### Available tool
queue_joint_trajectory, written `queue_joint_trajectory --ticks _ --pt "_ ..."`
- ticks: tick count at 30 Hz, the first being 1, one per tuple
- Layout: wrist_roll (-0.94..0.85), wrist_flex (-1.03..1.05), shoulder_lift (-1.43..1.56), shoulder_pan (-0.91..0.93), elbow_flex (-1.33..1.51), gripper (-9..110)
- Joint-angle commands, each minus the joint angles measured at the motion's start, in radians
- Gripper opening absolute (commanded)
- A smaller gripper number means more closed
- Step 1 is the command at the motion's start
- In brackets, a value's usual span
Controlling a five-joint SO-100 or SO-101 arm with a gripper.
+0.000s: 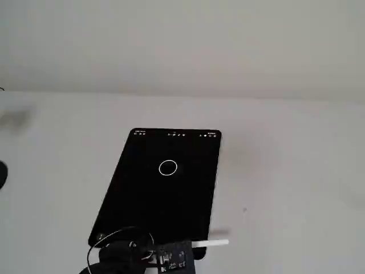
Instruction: Draw 2 dots in a circle representing the eyes of a stickman
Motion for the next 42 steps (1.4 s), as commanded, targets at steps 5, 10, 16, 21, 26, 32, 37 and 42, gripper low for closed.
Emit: queue_joint_trajectory --ticks 5,10,16,21,26,32,37,42 --pt "0.002 -0.003 0.009 -0.002 -0.006 0" --pt "0.002 -0.003 0.009 -0.002 -0.006 0" --pt "0.002 -0.003 0.009 -0.002 -0.006 0" --pt "0.002 -0.003 0.009 -0.002 -0.006 0" --pt "0.002 -0.003 0.009 -0.002 -0.006 0" --pt "0.002 -0.003 0.009 -0.002 -0.006 0" --pt "-0.110 -0.078 0.009 0.015 0.002 0" --pt "-0.374 -0.314 0.009 -0.055 0.006 0"
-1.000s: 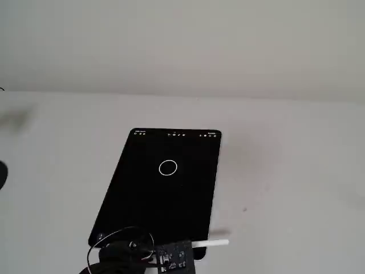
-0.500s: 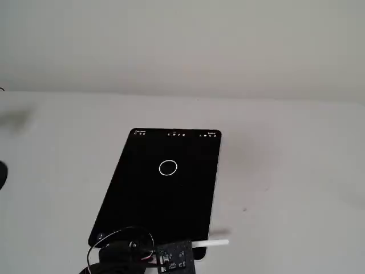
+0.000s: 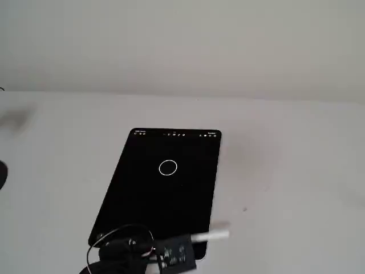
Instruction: Draw 2 dots in a circle representing the eyes of a stickman
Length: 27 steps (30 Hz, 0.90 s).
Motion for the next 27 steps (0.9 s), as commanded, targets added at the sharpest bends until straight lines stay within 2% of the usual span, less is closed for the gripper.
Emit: queue_joint_trajectory --ticks 1,7,11,16,20,27 --pt "-0.305 -0.215 0.009 -0.066 -0.012 0" --pt "-0.706 -0.660 -0.072 -0.167 0.067 0" --pt "-0.876 -1.250 -0.600 -0.193 0.015 0" --pt "-0.957 -1.752 -1.259 -0.176 -0.239 0" --pt "-1.019 -1.963 -1.586 -0.176 -0.425 0" --pt "-1.077 -2.048 -1.931 -0.160 -0.699 0"
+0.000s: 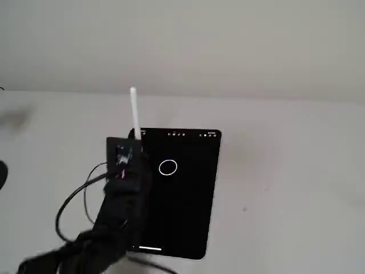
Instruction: Draw 2 dots in a circle representing the eyes of a stickman
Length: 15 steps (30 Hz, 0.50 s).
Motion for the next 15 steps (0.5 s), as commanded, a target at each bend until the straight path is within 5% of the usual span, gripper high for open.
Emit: queue_joint_trajectory --ticks 1,15 --pt "-0.051 -0.106 -0.232 0.011 -0.249 0" --pt "-0.115 -0.091 -0.488 0.071 -0.495 0"
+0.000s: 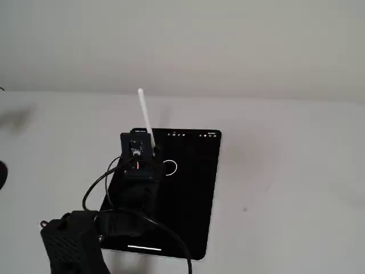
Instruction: Draw 2 dots in a circle representing the eyes of a stickman
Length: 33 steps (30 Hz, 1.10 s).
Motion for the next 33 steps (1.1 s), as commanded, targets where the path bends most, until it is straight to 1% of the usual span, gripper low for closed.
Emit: queue_joint_trajectory --ticks 1,5,12,33 --pt "-0.018 0.008 0.000 0.031 -0.094 0" --pt "-0.026 0.052 -0.006 0.043 -0.107 0" --pt "-0.058 0.060 -0.038 0.049 -0.101 0" --pt "-0.058 0.084 -0.067 0.052 -0.130 0"
